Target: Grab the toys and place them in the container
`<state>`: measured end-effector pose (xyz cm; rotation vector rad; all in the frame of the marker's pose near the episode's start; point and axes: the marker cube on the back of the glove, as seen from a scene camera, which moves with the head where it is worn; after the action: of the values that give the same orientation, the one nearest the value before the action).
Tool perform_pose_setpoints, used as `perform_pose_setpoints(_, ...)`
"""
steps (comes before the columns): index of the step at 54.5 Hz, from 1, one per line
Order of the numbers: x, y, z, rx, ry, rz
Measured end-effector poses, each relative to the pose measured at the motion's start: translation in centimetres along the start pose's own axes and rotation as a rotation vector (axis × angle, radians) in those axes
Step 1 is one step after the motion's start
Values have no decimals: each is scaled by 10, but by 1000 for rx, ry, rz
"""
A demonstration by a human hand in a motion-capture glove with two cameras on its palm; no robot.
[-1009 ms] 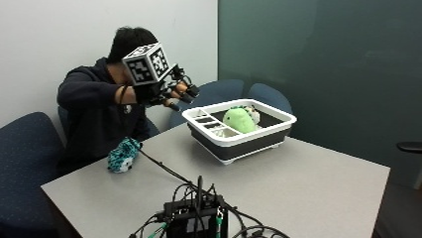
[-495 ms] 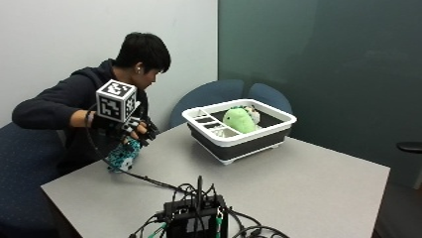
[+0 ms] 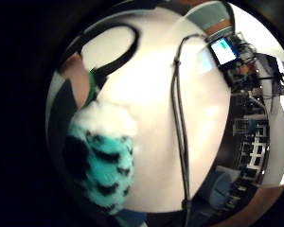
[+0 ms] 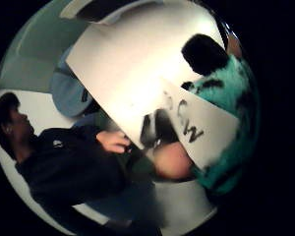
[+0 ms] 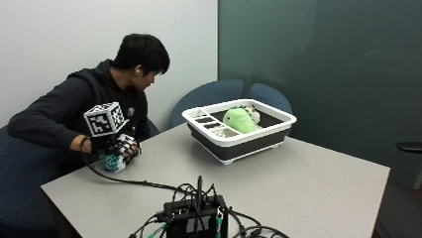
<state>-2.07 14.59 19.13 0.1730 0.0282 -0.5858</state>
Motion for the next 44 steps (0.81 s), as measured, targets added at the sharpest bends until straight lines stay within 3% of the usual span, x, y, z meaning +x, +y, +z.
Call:
perform_pose_setpoints(13, -5, -41, -39, 191, -94, 72)
perform_pose_setpoints(25, -28, -172, -173, 456, -334, -23)
perform_pose_setpoints(29, -43, -214, -199, 546, -214, -150)
perform_pose_setpoints(31, -61, -234, -209, 575, -244, -99)
perform_pose_setpoints(35, -94, -275, -222, 566, -413, 85)
perform_pose_setpoints(44, -160, -336, -189, 421, -556, 67)
